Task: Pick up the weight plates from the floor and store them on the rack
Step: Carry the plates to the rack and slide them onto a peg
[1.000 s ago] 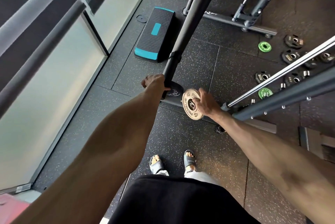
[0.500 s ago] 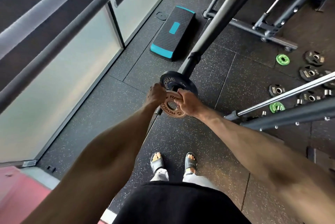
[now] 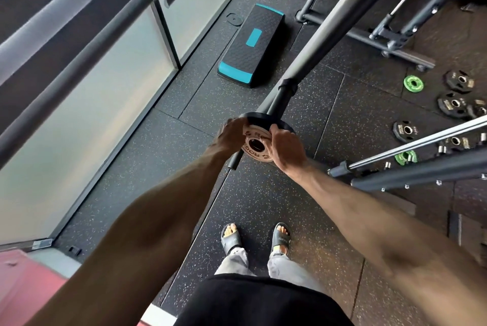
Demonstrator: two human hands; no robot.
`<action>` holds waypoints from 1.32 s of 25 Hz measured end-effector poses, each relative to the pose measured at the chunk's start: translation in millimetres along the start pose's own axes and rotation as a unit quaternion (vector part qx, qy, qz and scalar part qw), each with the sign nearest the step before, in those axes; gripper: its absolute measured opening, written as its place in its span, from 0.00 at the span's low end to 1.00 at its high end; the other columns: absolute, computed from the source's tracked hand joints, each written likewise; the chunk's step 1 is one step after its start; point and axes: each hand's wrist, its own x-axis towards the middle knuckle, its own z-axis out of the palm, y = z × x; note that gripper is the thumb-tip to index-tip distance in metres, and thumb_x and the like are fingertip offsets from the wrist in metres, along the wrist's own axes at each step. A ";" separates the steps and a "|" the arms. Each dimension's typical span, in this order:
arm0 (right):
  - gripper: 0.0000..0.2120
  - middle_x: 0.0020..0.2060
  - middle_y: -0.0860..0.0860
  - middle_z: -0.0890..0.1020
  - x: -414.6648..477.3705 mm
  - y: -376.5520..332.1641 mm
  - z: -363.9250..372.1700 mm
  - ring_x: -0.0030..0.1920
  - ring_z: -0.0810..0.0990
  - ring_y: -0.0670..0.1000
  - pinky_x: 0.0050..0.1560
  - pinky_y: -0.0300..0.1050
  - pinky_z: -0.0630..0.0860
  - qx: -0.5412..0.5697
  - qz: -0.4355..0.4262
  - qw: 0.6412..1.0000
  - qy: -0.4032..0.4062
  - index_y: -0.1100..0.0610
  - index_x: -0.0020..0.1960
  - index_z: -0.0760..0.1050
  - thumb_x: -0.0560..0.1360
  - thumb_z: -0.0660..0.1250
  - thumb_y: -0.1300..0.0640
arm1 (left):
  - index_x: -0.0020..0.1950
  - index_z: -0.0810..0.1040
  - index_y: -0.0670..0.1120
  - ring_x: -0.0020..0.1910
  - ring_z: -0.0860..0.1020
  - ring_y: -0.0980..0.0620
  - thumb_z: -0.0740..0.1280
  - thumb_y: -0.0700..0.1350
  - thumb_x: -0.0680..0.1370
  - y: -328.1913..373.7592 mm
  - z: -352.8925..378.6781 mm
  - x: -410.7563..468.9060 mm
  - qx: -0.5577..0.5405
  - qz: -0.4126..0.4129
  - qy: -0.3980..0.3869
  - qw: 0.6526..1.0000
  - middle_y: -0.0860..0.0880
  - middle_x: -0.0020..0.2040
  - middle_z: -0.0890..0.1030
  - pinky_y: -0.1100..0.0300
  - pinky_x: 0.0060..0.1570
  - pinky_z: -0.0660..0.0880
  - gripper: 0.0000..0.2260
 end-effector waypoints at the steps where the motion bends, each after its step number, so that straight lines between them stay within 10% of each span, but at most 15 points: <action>1: 0.17 0.47 0.58 0.85 0.2 3.1 -2.2 0.43 0.85 0.58 0.43 0.51 0.83 -0.032 -0.018 0.999 -0.009 0.61 0.57 0.73 0.79 0.67 0.48 | 0.57 0.81 0.44 0.46 0.84 0.46 0.66 0.34 0.74 -2.5 3.3 0.9 0.016 0.009 0.004 1.000 0.44 0.51 0.85 0.55 0.39 0.79 0.14; 7: 0.16 0.42 0.54 0.85 -5.3 5.2 -6.1 0.40 0.85 0.54 0.42 0.49 0.79 -0.146 -0.044 0.987 -0.046 0.57 0.60 0.72 0.82 0.61 0.45 | 0.62 0.74 0.44 0.46 0.84 0.42 0.66 0.38 0.77 2.7 12.9 -2.7 0.066 0.013 0.074 0.995 0.42 0.51 0.84 0.55 0.38 0.74 0.14; 11: 0.21 0.43 0.57 0.86 1.0 -7.0 -4.0 0.41 0.86 0.55 0.39 0.46 0.82 -0.156 0.070 0.985 -0.033 0.61 0.54 0.77 0.79 0.64 0.42 | 0.57 0.76 0.37 0.49 0.82 0.39 0.68 0.45 0.79 -2.6 27.8 4.8 -0.061 -0.188 0.013 0.980 0.37 0.51 0.83 0.51 0.42 0.74 0.13; 18: 0.42 0.37 0.54 0.81 -17.5 -13.9 40.5 0.34 0.77 0.51 0.30 0.38 0.69 0.315 0.331 0.882 0.114 0.64 0.47 0.76 0.69 0.54 0.24 | 0.53 0.79 0.42 0.45 0.83 0.44 0.61 0.47 0.79 10.8 31.6 14.8 -0.316 -0.300 -0.083 0.896 0.42 0.48 0.83 0.50 0.47 0.80 0.11; 22: 0.19 0.48 0.56 0.85 7.7 -4.7 40.4 0.45 0.83 0.53 0.47 0.47 0.80 0.442 0.393 0.801 0.093 0.63 0.55 0.79 0.74 0.73 0.49 | 0.50 0.81 0.45 0.49 0.83 0.41 0.63 0.50 0.71 0.5 48.2 43.3 -0.271 -0.280 -0.102 0.915 0.41 0.50 0.85 0.44 0.54 0.80 0.14; 28: 0.13 0.46 0.50 0.81 53.8 35.0 16.2 0.40 0.77 0.45 0.37 0.33 0.72 0.474 0.368 0.799 0.034 0.60 0.61 0.77 0.78 0.69 0.59 | 0.40 0.75 0.49 0.43 0.75 0.47 0.60 0.49 0.77 33.6 30.1 67.3 -0.216 -0.215 -0.129 0.944 0.47 0.39 0.77 0.55 0.45 0.71 0.08; 33: 0.19 0.57 0.52 0.81 61.6 50.4 19.1 0.58 0.79 0.54 0.64 0.52 0.74 0.435 0.348 0.831 0.005 0.56 0.67 0.74 0.76 0.65 0.61 | 0.54 0.78 0.40 0.45 0.75 0.46 0.52 0.47 0.81 48.0 33.3 76.3 -0.159 -0.218 -0.066 0.961 0.43 0.48 0.78 0.50 0.54 0.75 0.18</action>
